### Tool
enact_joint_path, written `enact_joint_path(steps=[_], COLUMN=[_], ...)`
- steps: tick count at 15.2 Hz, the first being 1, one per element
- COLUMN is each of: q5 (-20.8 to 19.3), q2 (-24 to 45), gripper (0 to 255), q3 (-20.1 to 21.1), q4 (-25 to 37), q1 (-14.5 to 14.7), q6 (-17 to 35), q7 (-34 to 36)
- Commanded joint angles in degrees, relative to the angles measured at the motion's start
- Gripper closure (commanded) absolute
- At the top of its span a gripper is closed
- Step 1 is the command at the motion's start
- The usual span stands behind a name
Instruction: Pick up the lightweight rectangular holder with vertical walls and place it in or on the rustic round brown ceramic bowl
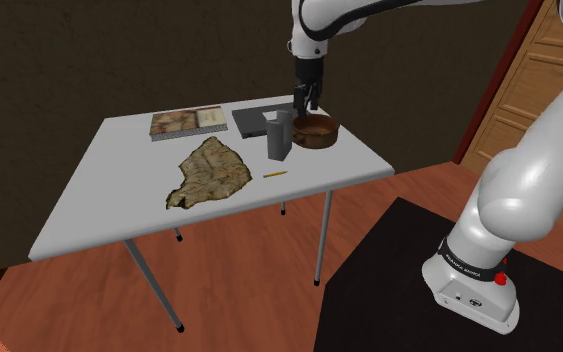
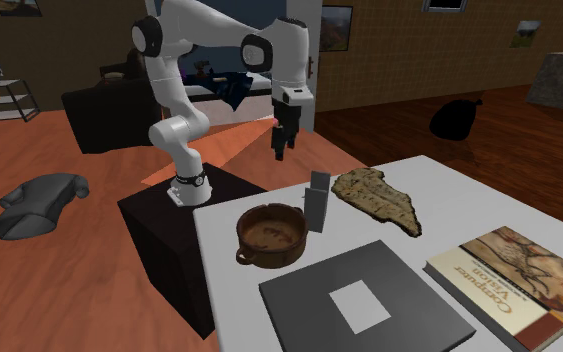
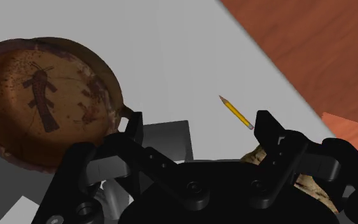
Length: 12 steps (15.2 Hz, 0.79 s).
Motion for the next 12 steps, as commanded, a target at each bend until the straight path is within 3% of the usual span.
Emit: enact_joint_path(steps=[1, 9, 12], q5=[-0.7, -4.39, -4.48], q2=[4.27, 20.2, 20.65], gripper=[0, 0, 0], q3=[0.66, 2.31, 2.26], q4=[4.08, 21.8, 20.85], q1=[0.51, 2.45, 2.45], q6=[1.1, 2.63, 4.08], q7=[0.09, -0.32, -0.29])
